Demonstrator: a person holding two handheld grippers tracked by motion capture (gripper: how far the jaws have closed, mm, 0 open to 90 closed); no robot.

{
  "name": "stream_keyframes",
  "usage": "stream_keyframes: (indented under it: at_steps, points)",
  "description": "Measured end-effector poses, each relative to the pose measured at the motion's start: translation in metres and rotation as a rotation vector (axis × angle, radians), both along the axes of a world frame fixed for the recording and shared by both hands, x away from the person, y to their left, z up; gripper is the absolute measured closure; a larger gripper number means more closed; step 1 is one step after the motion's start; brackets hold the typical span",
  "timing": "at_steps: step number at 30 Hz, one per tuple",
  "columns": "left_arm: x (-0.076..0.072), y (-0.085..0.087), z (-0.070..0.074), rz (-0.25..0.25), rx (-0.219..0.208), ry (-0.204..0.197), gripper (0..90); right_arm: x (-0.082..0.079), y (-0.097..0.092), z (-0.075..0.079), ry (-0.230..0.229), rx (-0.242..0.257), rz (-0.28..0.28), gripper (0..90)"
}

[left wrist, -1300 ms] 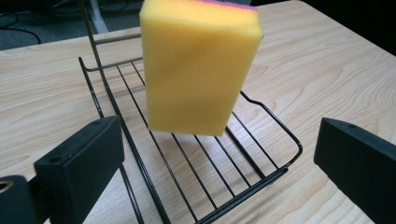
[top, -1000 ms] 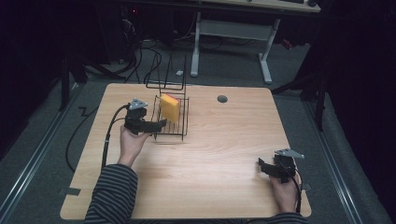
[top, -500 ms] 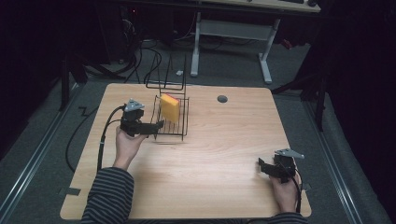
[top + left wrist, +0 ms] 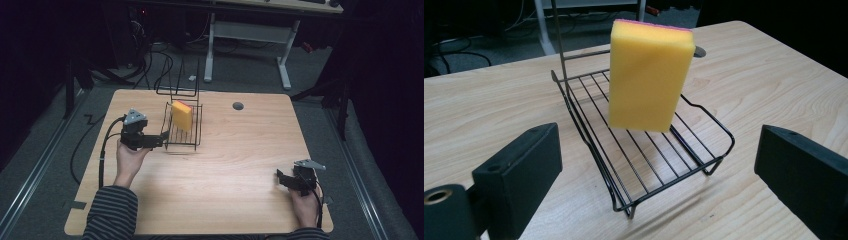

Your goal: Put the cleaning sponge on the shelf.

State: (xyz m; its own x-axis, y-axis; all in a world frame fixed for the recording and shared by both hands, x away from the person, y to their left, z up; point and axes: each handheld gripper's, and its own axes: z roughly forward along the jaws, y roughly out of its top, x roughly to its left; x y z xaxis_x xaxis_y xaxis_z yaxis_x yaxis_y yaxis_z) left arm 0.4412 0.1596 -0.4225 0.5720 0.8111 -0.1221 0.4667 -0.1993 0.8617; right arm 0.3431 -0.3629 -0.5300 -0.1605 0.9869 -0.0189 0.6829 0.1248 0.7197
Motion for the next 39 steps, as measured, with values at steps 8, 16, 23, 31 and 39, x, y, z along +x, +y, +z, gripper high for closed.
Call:
stream_keyframes:
  at_steps: [8, 16, 23, 31, 39]
  points:
    - [-0.01, 0.01, 0.001, 0.025, -0.016, -0.017, 5.5, 0.0, 0.0, 0.0, 0.0, 0.0, 0.0, 26.2]
    - [-0.023, 0.025, 0.003, 0.05, -0.037, -0.032, 5.5, 0.0, 0.0, 0.0, -0.002, 0.001, 0.0, 26.2]
    - [-0.034, 0.032, 0.002, 0.069, -0.04, -0.03, 5.6, 0.0, 0.0, 0.0, 0.001, 0.001, -0.001, 26.2]
    - [-0.045, 0.04, 0.001, 0.087, -0.054, -0.035, 5.9, 0.0, 0.0, 0.0, 0.001, 0.001, -0.001, 26.2]
    - [-0.052, 0.045, -0.004, 0.097, -0.056, -0.031, 6.5, 0.0, 0.0, 0.0, 0.0, 0.0, 0.0, 26.2]
